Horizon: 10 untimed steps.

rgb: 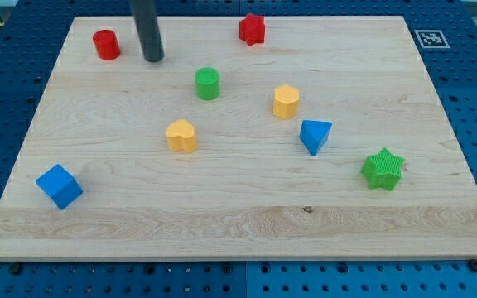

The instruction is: Move red circle towards red star

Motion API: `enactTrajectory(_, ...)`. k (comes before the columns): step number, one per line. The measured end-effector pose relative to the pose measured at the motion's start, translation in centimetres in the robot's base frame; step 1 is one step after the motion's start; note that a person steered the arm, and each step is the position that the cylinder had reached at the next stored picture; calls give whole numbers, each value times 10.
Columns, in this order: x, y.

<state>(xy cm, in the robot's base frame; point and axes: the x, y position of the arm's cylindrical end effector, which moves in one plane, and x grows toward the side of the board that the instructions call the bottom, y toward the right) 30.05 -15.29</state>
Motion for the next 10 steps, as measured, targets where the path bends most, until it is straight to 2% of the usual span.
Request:
enactTrajectory(2, 26, -52)
enactTrajectory(3, 25, -89)
enactTrajectory(4, 4, -93)
enactTrajectory(5, -25, -93)
enactTrajectory(7, -49, -89)
enactTrajectory(10, -31, -30)
